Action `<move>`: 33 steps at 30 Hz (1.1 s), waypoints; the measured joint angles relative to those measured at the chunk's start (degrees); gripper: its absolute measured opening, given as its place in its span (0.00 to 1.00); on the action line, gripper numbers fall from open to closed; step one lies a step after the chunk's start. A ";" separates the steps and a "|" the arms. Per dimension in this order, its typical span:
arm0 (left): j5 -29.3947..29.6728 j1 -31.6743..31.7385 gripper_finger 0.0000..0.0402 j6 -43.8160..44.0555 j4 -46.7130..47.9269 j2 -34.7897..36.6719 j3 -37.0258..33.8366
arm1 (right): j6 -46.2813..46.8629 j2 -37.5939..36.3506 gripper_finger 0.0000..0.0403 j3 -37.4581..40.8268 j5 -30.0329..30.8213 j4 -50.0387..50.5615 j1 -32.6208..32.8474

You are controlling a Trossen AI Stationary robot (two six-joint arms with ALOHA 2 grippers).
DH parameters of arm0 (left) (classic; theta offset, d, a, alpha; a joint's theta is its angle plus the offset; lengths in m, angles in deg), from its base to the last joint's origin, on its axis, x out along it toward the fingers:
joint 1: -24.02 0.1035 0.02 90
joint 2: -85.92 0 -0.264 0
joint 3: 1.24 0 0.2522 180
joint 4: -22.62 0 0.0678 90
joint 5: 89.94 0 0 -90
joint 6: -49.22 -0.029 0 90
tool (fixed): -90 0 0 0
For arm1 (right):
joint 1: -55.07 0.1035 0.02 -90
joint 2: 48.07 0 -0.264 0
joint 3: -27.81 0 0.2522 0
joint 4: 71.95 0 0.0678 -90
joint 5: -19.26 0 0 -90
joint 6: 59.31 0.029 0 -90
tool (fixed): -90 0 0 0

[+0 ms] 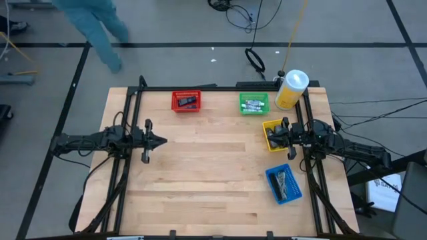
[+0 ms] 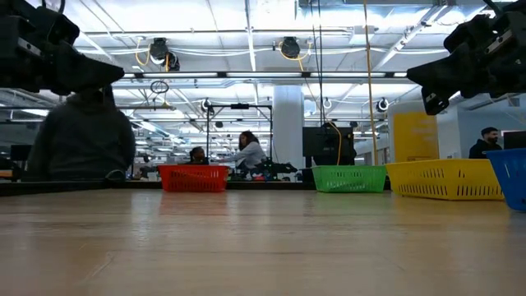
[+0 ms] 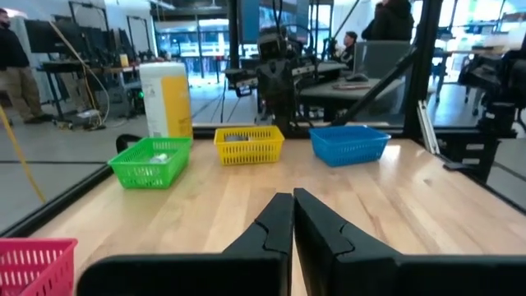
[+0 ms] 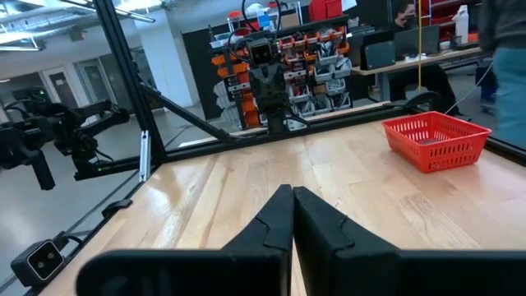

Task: Pick & Place Travel size toiletries
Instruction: Return to Home Position

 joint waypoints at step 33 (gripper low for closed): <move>-0.06 0.00 0.00 0.04 -1.24 -0.22 0.11 | -7.96 -2.94 0.00 0.00 22.35 3.52 15.71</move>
